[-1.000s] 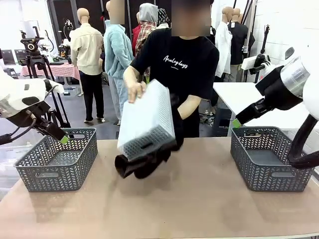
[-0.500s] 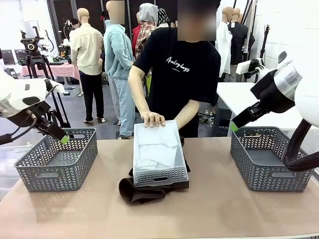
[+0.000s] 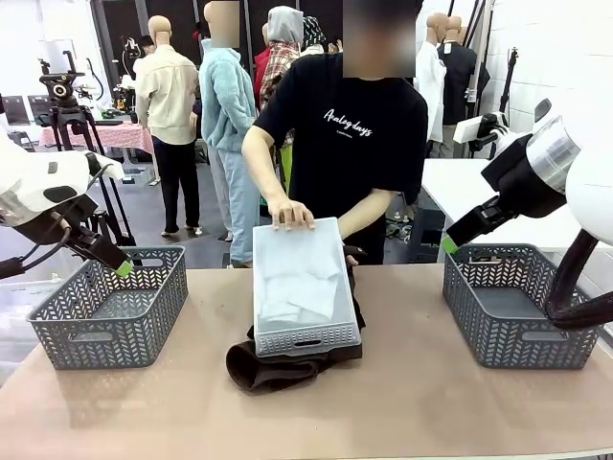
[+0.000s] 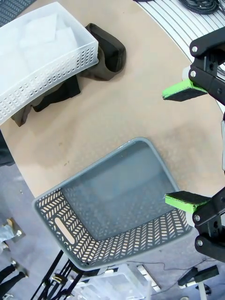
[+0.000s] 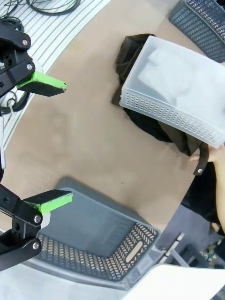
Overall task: Sort the tops and bottoms.
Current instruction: Lift clothes from the center of the table with your left hand.
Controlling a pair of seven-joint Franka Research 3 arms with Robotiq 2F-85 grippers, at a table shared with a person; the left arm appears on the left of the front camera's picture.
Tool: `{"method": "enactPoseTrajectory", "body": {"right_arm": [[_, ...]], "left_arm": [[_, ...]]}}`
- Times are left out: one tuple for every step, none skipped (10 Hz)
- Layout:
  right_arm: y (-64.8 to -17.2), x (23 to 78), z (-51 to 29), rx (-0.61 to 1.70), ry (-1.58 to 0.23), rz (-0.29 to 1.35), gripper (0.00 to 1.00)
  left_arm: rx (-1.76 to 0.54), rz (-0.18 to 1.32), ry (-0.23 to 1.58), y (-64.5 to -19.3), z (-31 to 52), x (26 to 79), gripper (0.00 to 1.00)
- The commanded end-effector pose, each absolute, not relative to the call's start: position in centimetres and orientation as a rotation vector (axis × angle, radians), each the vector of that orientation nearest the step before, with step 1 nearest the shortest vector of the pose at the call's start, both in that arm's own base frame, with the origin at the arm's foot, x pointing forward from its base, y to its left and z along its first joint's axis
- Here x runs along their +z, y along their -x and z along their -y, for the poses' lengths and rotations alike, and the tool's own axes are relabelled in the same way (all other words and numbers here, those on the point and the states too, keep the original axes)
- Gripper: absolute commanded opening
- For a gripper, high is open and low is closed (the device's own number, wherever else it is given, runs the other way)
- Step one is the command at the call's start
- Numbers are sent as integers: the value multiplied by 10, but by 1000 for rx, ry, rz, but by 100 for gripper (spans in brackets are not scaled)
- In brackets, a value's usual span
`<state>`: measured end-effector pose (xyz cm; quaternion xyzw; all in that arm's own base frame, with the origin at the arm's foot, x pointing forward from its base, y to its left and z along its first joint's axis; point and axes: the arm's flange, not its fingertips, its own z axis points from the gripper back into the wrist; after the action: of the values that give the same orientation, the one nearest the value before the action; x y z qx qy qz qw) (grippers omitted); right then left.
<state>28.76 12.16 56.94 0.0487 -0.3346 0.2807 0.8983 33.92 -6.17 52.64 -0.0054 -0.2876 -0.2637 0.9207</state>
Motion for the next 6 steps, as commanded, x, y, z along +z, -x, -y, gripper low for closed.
{"method": "enactPoseTrajectory", "body": {"right_arm": [[-291, 568, -122, 585, -95, 697, 100], [-291, 568, -122, 585, -95, 697, 100], [-291, 568, -122, 585, -95, 697, 100], [-291, 568, -122, 585, -95, 697, 100], [-291, 568, -122, 585, -95, 697, 100], [-291, 568, -122, 585, -95, 697, 100]], "left_arm": [[-547, 585, 13, -337, 61, 527, 100], [-547, 585, 13, -337, 61, 527, 100], [-547, 585, 13, -337, 61, 527, 100], [-547, 585, 13, -337, 61, 527, 100], [-547, 585, 13, -337, 61, 527, 100], [-547, 585, 13, -337, 61, 527, 100]]}}
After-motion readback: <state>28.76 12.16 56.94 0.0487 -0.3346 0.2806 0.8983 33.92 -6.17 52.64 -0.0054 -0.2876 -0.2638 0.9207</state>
